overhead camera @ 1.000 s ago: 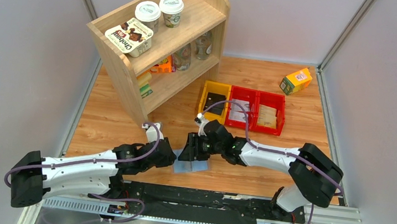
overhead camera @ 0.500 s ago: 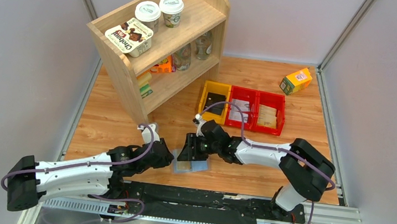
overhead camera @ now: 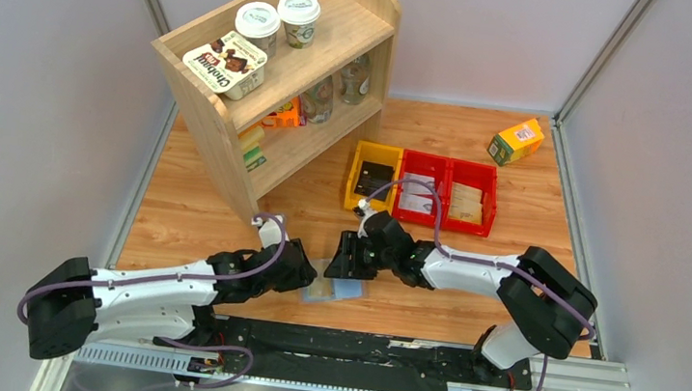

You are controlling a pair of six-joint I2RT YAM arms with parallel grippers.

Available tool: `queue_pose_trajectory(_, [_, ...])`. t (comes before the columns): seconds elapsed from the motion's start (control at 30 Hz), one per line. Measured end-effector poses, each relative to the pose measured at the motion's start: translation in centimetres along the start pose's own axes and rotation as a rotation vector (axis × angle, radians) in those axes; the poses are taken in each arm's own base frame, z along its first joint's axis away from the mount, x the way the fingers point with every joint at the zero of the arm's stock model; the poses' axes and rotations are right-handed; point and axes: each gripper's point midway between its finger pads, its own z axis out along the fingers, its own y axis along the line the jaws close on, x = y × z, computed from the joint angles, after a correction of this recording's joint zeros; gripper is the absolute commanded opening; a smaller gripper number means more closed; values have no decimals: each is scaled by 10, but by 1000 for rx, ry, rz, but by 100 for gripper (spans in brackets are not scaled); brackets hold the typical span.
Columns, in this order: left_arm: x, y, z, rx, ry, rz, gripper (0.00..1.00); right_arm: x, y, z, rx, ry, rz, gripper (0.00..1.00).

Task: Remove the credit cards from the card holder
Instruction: Remove the credit card from the card holder.

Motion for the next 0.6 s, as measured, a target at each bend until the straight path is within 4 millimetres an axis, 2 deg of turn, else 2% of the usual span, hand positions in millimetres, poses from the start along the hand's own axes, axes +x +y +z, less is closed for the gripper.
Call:
queue_pose_trajectory(0.13, [0,0,7,7,15,-33,55,3,-4,0,7,6,1,47])
queue_pose_trajectory(0.37, [0,-7,7,38,27,-46,54,6,-7,1,4,13,5,34])
queue_pose_trajectory(0.6, [-2,-9,5,50,23,-51,54,13,-12,12,1,50,13,19])
